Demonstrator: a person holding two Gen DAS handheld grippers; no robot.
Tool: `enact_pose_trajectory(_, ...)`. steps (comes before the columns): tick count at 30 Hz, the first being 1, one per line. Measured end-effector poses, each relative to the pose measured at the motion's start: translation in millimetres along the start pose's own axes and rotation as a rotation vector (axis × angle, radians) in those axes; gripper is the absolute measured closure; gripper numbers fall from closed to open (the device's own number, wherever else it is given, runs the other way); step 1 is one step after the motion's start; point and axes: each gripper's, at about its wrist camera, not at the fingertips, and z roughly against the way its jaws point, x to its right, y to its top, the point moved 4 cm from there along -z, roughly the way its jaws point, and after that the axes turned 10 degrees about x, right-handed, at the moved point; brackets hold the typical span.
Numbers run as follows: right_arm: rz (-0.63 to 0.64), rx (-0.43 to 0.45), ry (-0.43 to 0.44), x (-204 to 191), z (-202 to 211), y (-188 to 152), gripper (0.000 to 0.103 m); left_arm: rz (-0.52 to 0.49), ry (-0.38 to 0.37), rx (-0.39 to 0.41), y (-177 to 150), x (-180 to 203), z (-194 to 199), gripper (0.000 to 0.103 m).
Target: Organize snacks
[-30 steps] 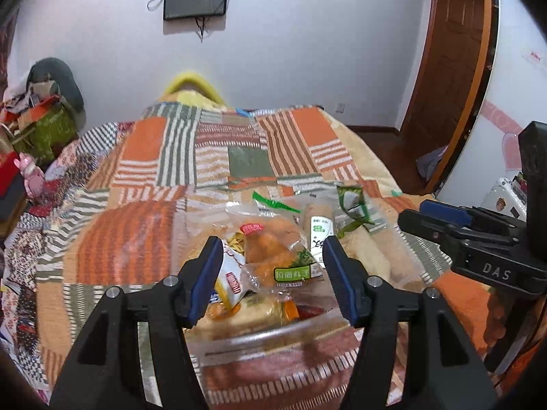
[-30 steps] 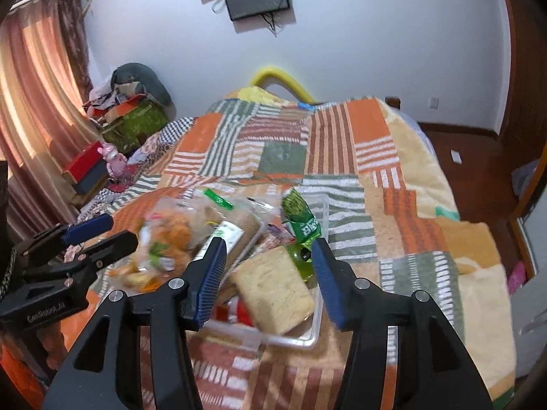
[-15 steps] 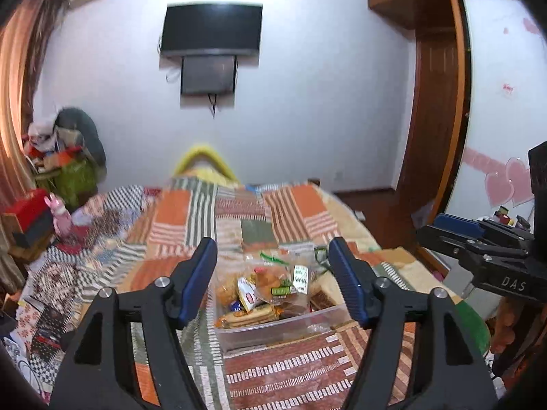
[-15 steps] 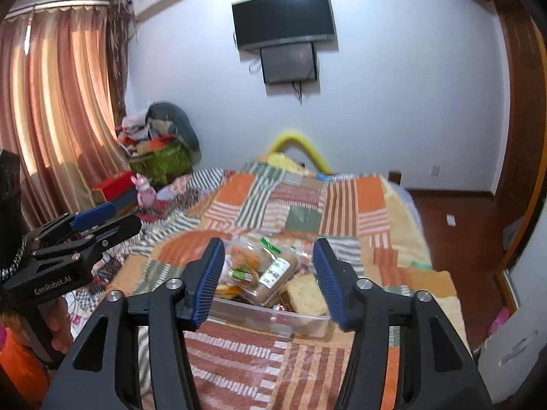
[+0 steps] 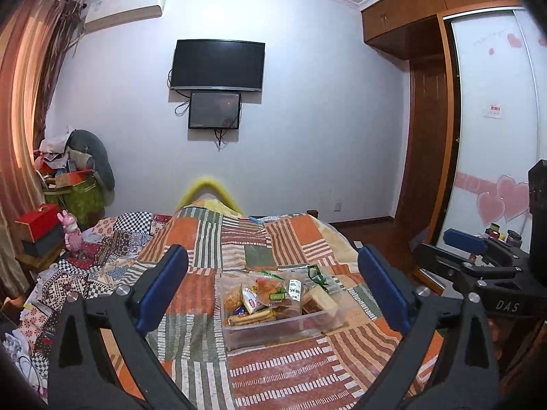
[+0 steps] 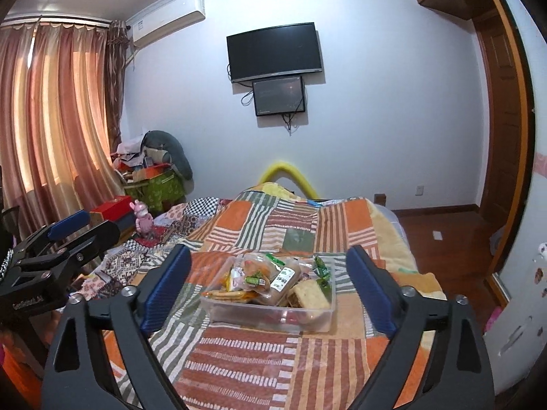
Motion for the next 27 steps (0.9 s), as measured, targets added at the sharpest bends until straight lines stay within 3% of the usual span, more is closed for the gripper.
enact_pose_trajectory(3,-0.009,0.019,-0.019,-1,7,-1,0.000,-0.001,0.009,-0.003,-4,0,3,0.000)
enact_pose_trajectory(27,0.013,0.021,-0.032,-5,22,-9,0.000,-0.042,0.024,-0.008,-19,13,5,0.000)
